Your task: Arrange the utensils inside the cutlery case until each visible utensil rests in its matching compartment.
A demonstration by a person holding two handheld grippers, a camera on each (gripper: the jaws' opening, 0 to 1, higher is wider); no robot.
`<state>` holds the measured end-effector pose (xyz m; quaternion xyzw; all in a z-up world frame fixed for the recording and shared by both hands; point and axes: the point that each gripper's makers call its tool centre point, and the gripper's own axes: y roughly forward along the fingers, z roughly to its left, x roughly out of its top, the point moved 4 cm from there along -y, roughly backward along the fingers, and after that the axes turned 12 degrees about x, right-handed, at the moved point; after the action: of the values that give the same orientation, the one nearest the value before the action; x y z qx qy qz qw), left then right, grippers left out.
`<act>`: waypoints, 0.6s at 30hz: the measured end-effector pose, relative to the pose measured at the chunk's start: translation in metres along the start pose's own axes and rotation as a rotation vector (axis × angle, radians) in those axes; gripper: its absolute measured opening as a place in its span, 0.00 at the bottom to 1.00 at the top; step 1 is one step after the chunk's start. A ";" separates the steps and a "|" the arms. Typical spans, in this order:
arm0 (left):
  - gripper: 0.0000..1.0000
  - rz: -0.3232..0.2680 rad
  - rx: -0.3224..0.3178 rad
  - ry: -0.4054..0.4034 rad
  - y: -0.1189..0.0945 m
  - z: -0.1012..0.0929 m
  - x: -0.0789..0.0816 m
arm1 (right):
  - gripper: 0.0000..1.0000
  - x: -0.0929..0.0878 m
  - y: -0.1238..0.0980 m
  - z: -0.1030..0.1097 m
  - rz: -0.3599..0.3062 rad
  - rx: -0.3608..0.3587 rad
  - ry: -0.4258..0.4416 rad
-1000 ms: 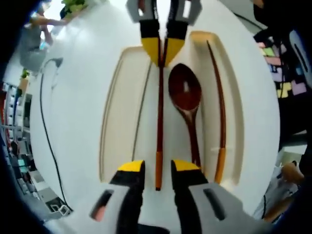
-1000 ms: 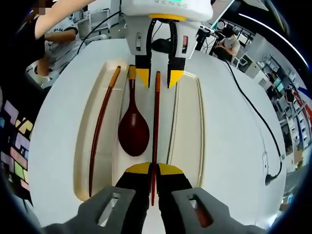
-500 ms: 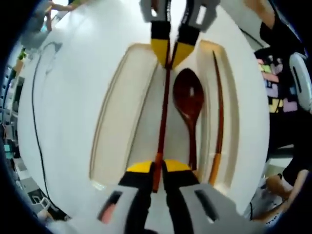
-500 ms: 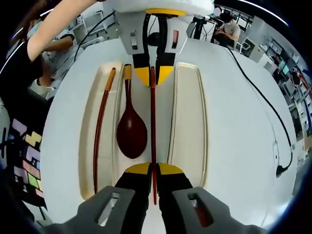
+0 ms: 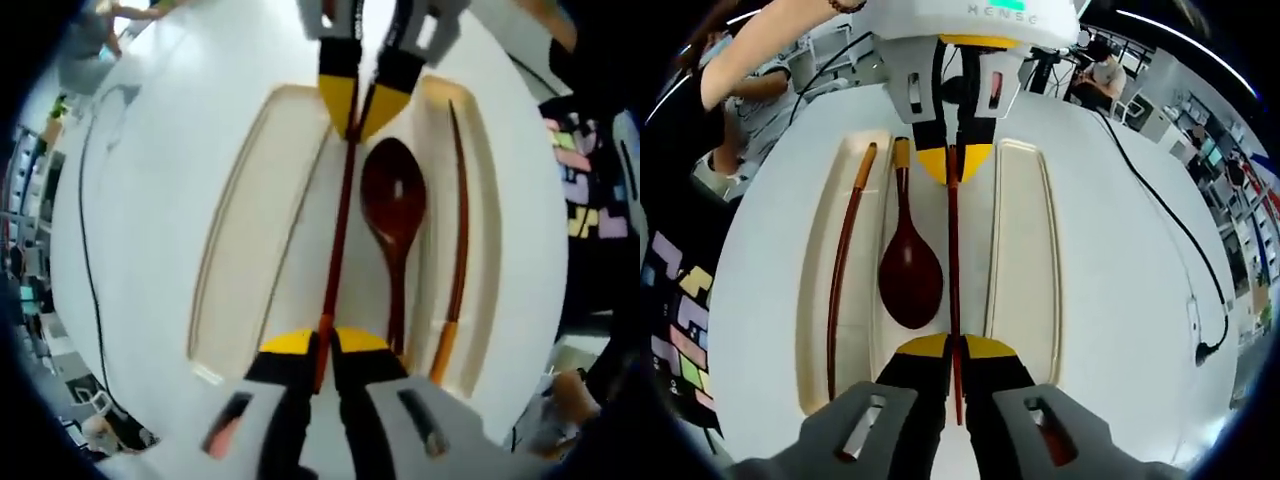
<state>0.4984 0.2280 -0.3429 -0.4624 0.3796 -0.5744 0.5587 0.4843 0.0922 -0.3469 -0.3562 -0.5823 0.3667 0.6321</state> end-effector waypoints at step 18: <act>0.05 -0.115 -0.004 0.087 -0.023 0.014 -0.002 | 0.01 0.006 -0.017 -0.003 -0.039 -0.016 -0.019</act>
<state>0.5053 0.2331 -0.3171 -0.4592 0.3775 -0.6242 0.5070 0.4885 0.0897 -0.3290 -0.3461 -0.5981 0.3529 0.6308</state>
